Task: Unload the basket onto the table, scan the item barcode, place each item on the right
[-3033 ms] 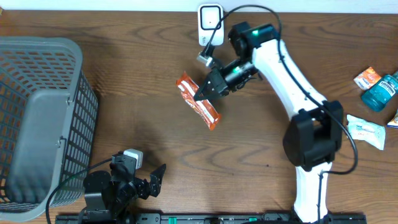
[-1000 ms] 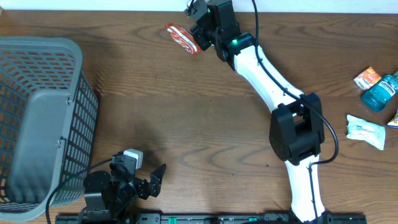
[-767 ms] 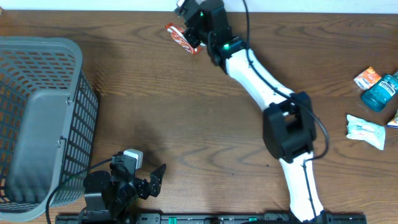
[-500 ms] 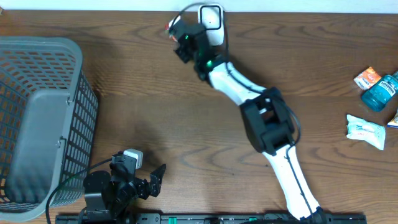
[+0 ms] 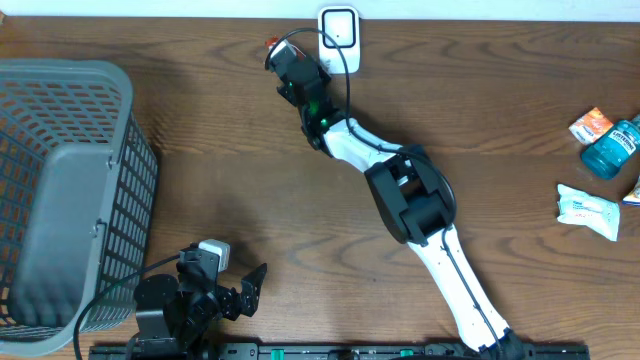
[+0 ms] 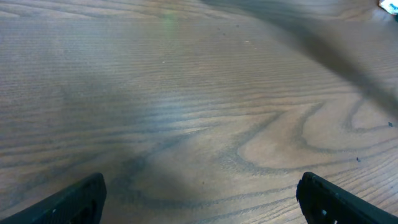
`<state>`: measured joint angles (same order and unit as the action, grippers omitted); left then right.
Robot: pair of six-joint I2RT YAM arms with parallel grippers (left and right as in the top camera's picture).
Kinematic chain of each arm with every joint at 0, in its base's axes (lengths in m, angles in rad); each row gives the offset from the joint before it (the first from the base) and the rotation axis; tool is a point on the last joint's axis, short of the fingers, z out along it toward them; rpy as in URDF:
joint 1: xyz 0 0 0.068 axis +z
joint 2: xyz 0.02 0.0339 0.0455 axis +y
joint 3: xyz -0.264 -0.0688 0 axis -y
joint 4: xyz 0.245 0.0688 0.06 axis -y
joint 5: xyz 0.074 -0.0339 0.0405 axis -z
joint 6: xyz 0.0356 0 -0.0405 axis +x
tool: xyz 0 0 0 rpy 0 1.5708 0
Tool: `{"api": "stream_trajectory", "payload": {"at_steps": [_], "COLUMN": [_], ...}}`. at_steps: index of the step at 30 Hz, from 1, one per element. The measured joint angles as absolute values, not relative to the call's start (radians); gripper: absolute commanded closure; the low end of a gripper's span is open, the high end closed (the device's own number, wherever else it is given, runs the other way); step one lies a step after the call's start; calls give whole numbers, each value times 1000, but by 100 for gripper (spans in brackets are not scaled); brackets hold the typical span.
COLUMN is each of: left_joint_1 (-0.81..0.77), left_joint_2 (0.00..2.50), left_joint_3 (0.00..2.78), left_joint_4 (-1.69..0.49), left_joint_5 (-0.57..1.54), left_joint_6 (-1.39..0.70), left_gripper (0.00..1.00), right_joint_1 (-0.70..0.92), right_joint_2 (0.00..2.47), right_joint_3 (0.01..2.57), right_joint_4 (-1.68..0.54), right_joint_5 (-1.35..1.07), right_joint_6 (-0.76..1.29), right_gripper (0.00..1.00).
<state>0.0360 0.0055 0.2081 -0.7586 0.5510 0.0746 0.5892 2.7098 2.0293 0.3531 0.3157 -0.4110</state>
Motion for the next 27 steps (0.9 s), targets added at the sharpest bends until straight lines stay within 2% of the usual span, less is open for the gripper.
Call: {"api": "stream_trajectory", "payload": {"at_steps": [3,8,12,15,20,25,27], "left_joint_1": [36,36,36,36,36,36,36], "left_joint_2": [6,6,6,6,6,6,6], "left_joint_3": [208,208,208,208,208,208,208], "left_joint_4": [-759,-759,-759,-759,-759,-759,-759], "left_joint_5": [551,551,551,551,551,551,551], "left_joint_6": [75,75,75,75,75,75,75], "left_gripper": [2,2,2,2,2,2,2], "right_joint_1": [593,601,621,651,698,714,713], "right_joint_2": [2759,2767,2745,2682,2586,2531,2510], "right_joint_3": [2076,2145,2198,2220,2220,2208,2196], "right_joint_4": [348,184,-86,-393,-761,-1015,-1100], "right_joint_5": [344,398,474,474,320,184,153], "right_joint_6": [-420,-420,-366,-254,-70,60,97], "right_gripper": [99,99,99,99,99,99,50]}}
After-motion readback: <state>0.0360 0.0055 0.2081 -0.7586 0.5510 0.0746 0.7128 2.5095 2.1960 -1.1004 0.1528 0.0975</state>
